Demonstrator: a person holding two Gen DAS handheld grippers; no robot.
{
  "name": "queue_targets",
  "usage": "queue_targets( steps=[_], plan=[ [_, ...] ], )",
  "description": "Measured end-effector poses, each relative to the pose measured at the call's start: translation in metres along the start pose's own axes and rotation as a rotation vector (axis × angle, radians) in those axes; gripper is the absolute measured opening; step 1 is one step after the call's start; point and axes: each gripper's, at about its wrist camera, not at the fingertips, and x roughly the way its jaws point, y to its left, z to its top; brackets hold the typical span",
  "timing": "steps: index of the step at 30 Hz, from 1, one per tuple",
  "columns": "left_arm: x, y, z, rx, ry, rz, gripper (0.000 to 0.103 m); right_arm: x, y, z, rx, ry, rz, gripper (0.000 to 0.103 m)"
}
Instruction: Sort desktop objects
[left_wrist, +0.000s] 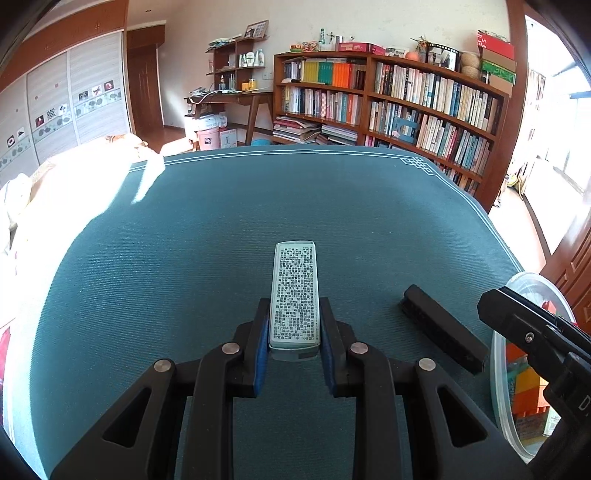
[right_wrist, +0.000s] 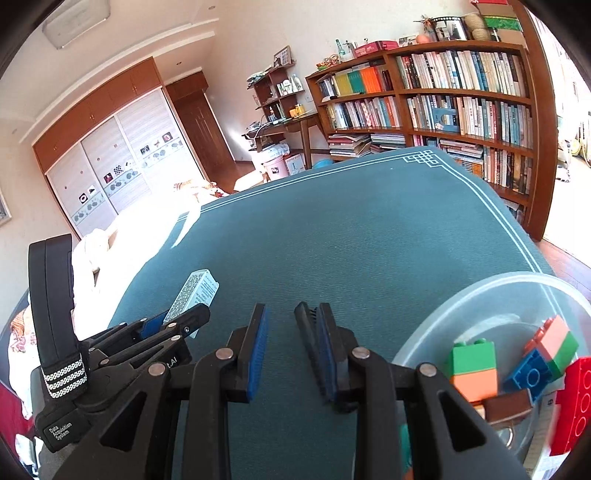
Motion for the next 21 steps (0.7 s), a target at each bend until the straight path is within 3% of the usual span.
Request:
queue_targets(
  steps=[4,11,14,21],
  plan=[
    [-0.008,-0.018,0.007,0.024,-0.011,-0.035,0.026,-0.02,-0.011,-0.003,0.005,-0.024,-0.02,0.025],
    [-0.016,-0.027,0.007,0.03,-0.02,-0.046,0.026,-0.035,-0.018,-0.008,0.009,-0.026,-0.005,0.026],
    [-0.019,-0.023,0.003,0.026,-0.017,-0.039,0.026,-0.026,-0.015,-0.006,0.006,-0.007,-0.007,0.039],
    [-0.017,-0.008,-0.004,-0.002,-0.004,-0.024,0.026,0.029,0.006,0.007,-0.158,0.118,-0.107,0.039]
  ],
)
